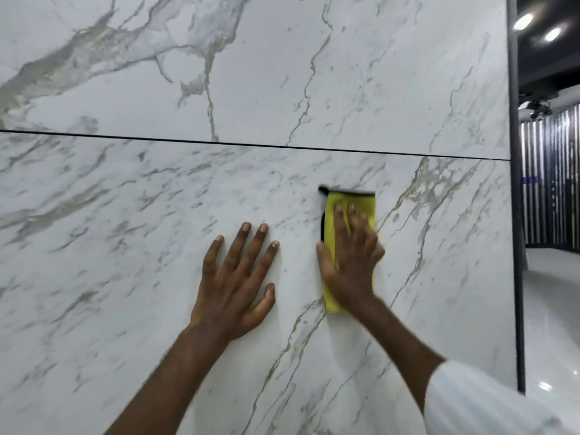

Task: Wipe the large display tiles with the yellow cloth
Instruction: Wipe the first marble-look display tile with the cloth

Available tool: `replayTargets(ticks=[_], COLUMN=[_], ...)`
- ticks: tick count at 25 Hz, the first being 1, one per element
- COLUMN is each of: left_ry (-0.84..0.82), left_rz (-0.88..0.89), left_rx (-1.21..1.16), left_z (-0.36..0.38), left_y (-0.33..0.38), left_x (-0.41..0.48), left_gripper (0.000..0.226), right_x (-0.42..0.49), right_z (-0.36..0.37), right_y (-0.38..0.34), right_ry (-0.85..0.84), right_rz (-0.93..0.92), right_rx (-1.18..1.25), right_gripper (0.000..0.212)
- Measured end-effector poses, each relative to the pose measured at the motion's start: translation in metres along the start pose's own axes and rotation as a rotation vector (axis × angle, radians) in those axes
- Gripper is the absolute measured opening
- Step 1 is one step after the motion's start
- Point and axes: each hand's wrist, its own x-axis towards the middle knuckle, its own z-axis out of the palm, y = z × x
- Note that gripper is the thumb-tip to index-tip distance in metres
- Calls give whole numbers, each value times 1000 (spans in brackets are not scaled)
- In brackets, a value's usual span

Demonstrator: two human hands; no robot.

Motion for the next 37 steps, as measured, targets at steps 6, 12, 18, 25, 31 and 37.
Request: replayTargets(ticks=[6,12,18,25,31,37], left_ry=[12,-67,-62,-167,-239,-239], left_rz=[-32,-25,-58,-40,6,33], left_rx=[-43,5,28,-5,-74,-51], left_z=[-34,-26,-33,-39,-21,-4], left_y=[-47,-57,-55,-51,0,33], left_x=[-21,-45,-41,-51,-138,-208], left_gripper=[71,76,72,80,88,87], right_x=[60,103,-39,97,-109,-344], right_z=[-14,-7,2,-18,22,31], right_y=[-42,-84,-22,-89,-47,2], right_ry=[-28,84,-3,12,69,-207], right_rz=[61,-177,-212,-114,-106,-1], right_rx=[25,-14,-36,38,-55,-85], right_gripper=[82,78,80,81,73,71])
